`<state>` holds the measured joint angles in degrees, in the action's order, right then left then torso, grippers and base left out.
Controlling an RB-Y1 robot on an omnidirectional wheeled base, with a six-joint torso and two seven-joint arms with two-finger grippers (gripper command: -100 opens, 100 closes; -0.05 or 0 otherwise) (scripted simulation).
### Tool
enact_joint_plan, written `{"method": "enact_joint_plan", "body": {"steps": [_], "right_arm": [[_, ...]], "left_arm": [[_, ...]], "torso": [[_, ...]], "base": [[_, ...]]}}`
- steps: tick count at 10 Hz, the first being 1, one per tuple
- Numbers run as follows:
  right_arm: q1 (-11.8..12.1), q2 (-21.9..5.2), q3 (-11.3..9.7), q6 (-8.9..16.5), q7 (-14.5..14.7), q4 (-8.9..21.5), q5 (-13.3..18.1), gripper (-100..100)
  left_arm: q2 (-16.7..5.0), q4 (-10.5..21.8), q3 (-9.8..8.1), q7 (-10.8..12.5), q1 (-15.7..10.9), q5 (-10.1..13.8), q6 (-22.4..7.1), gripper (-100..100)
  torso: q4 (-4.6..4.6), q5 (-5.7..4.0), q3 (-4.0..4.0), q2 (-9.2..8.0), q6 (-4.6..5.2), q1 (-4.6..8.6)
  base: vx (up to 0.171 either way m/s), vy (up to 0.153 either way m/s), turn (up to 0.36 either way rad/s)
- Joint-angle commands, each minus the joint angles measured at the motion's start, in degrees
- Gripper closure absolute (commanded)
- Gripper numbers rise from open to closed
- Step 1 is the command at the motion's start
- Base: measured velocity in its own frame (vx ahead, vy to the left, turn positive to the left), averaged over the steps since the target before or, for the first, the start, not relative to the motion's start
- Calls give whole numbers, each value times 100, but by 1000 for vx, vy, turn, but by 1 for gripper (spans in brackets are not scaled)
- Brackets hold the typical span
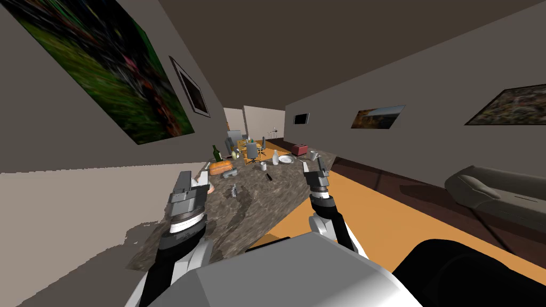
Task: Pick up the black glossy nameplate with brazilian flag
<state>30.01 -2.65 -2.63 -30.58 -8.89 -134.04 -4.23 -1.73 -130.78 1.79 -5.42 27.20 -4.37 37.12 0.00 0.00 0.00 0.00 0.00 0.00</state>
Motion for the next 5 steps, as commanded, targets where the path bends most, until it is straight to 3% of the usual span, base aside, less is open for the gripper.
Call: {"method": "enact_joint_plan", "body": {"steps": [1, 5], "right_arm": [[0, 0, 0, 0, 0, 0, 0, 0], [0, 0, 0, 0, 0, 0, 0, 0]], "left_arm": [[-213, 20, -23, 12, 38, 97, -118, -100], [-852, 80, -106, 56, 181, 442, -536, -100]], "torso": [[0, 0, 0, 0, 0, 0], [0, 0, 1, -3, 1, 2]], "base": [[-2, -5, -58], [-5, -10, -63]]}}
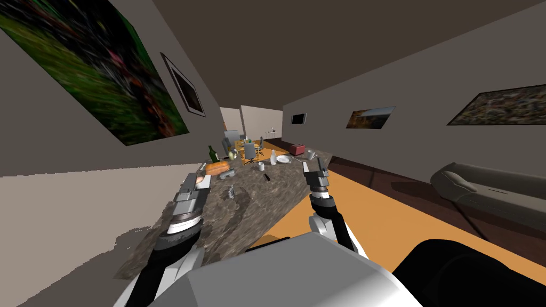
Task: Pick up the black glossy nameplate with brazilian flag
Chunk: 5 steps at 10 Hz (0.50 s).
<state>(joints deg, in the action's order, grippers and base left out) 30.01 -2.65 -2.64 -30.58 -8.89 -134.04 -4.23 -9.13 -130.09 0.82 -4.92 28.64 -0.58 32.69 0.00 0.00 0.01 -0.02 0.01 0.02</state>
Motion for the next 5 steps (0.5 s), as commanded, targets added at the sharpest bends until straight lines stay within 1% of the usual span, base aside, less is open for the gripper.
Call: {"method": "enact_joint_plan", "body": {"steps": [1, 2, 3, 4, 5], "right_arm": [[0, 0, 0, 0, 0, 0, 0, 0], [0, 0, 0, 0, 0, 0, 0, 0], [0, 0, 0, 0, 0, 0, 0, 0], [0, 0, 0, 0, 0, 0, 0, 0], [0, 0, 0, 0, 0, 0, 0, 0]], "left_arm": [[-286, 30, -38, 20, 88, 183, -237, -100], [-474, 50, -70, 37, 145, 315, -395, -100], [-576, 50, -70, 37, 145, 315, -395, -100], [-786, 71, -105, 54, 207, 457, -567, -100], [-832, 71, -105, 54, 207, 457, -567, -100]], "torso": [[0, 0, 0, 0, 0, 0], [0, 0, 0, -1, 0, 0], [0, 0, 0, 0, 0, 1], [0, 0, 0, -1, -1, 0], [0, 0, 0, -1, 0, 0]], "base": [[-6, -11, -88], [-6, -14, -89], [-6, -9, -33], [-5, -10, -64], [-4, -6, -42]]}}
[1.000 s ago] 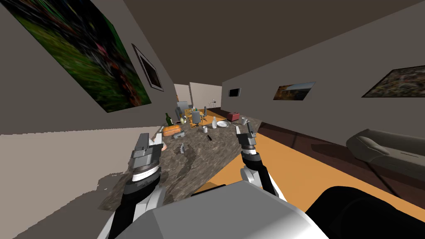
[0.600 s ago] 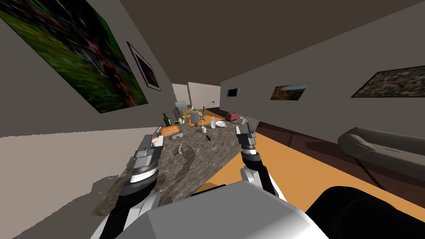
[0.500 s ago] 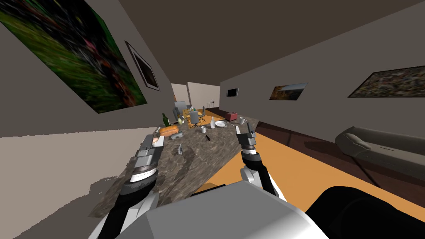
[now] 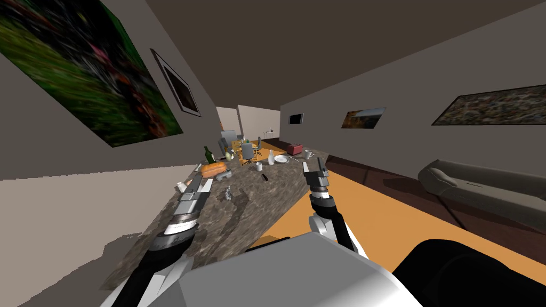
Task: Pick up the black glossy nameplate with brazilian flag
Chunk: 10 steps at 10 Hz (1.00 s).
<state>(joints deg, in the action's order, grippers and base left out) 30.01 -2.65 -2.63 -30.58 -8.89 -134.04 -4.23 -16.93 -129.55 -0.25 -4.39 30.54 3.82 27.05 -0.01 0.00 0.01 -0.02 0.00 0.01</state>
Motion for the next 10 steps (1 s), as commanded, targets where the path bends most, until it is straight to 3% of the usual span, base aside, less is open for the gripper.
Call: {"method": "enact_joint_plan", "body": {"steps": [1, 4, 5, 6, 7, 8, 9, 10], "right_arm": [[0, 0, 0, 0, 0, 0, 0, 0], [0, 0, 0, 0, 0, 0, 0, 0], [0, 0, 0, 0, 0, 0, 0, 0], [0, 0, 0, 0, 0, 0, 0, 0], [0, 0, 0, 0, 0, 0, 0, 0], [0, 0, 0, 0, 0, 0, 0, 0], [0, 0, 0, 0, 0, 0, 0, 0], [0, 0, 0, 0, 0, 0, 0, 0]], "left_arm": [[-286, 39, -36, 19, 84, 171, -186, -100], [-819, 87, -122, 59, 232, 505, -586, -100], [-903, 87, -122, 59, 232, 505, -586, -100], [-1104, 112, -170, 80, 314, 685, -801, -100], [-1208, 112, -170, 80, 314, 685, -801, -100], [-1438, 140, -219, 102, 402, 873, -1026, -100], [-1523, 140, -219, 102, 402, 873, -1026, -100], [-1742, 170, -270, 124, 495, 1067, -1257, -100]], "torso": [[0, 0, 0, 0, 0, 0], [0, 0, -1, 2, 0, 1], [1, 0, -2, 2, 1, 1], [0, 0, -1, 2, -1, 1], [1, 0, -2, 3, 1, 1], [0, 0, -1, 3, -1, 1], [1, 0, -2, 3, 1, 2], [1, 0, -2, 3, 0, 1]], "base": [[-2, -10, -88], [0, -13, -82], [0, -8, -45], [3, -14, -92], [2, -9, -46], [3, -13, -96], [2, -9, -52], [3, -14, -99]]}}
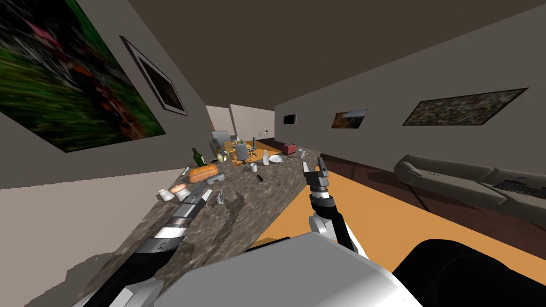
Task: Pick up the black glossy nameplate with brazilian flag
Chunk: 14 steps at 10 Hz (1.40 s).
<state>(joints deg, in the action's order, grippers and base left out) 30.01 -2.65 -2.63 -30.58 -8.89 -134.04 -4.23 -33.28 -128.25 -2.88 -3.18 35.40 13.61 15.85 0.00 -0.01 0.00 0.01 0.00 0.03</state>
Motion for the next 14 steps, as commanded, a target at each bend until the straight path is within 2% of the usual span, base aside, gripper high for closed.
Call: {"method": "enact_joint_plan", "body": {"steps": [1, 2, 3, 4, 5, 6, 7, 8, 9, 10, 11, 12, 13, 14], "right_arm": [[0, 0, 0, 0, 0, 0, 0, 0], [0, 0, 0, 0, 0, 0, 0, 0], [0, 0, 0, 0, 0, 0, 0, 0], [0, 0, 0, 0, 0, 0, 0, 0], [0, 0, 0, 0, 0, 0, 0, 0], [0, 0, 0, 0, 0, 0, 0, 0], [0, 0, 0, 0, 0, 0, 0, 0], [0, 0, 0, 0, 0, 0, 0, 0], [0, 0, 0, 0, 0, 0, 0, 0], [1, 0, 0, 0, 0, 0, 0, 0], [0, 0, 0, 0, 0, 0, 0, 0], [1, 0, 0, 0, 0, 0, 0, 0], [0, 0, 0, 0, 0, 0, 0, 0], [1, 0, 0, 0, 0, 0, 0, 0]], "left_arm": [[-211, 39, -7, 3, 9, 89, -137, -100], [-429, 71, -60, 25, 108, 289, -375, -100], [-542, 71, -60, 25, 108, 289, -376, -100], [-732, 105, -114, 48, 211, 493, -620, -100], [-873, 105, -114, 48, 211, 493, -620, -100], [-1052, 143, -169, 71, 320, 700, -832, -100], [-1218, 143, -169, 71, 320, 700, -867, -100], [-1387, 182, -226, 94, 432, 910, -1117, -100], [-1559, 182, -226, 94, 432, 910, -1117, -100], [-1739, 225, -283, 116, 548, 1120, -1350, -100], [-1895, 225, -283, 116, 548, 1120, -1367, -100], [-2078, 269, -341, 137, 665, 1330, -1616, -100], [-2243, 269, -341, 137, 665, 1330, -1616, -100], [-2443, 314, -400, 158, 784, 1538, -1830, -100]], "torso": [[0, 0, 0, 0, 0, 0], [0, 0, 0, 0, -1, -1], [0, 0, 0, 0, 0, 0], [0, 0, 0, 0, -1, -1], [0, 0, 0, 0, 0, 0], [0, 0, 0, 1, -2, -1], [0, 0, 0, 1, 0, 0], [0, 0, 0, 0, -1, -1], [0, 0, 0, 0, 0, -1], [0, 0, 0, 0, -2, -1], [0, 0, 0, 1, 0, 0], [0, 0, 0, 1, -2, 0], [0, 0, -1, 2, 0, 0], [0, 1, -1, 2, -2, -1]], "base": [[1, -8, -40], [2, -12, -95], [1, -9, -57], [2, -14, -112], [2, -9, -44], [1, -13, -76], [0, -9, -63], [2, -11, -118], [2, -7, -48], [2, -12, -97], [2, -10, -50], [6, -13, -106], [3, -8, -54], [5, -12, -117]]}}
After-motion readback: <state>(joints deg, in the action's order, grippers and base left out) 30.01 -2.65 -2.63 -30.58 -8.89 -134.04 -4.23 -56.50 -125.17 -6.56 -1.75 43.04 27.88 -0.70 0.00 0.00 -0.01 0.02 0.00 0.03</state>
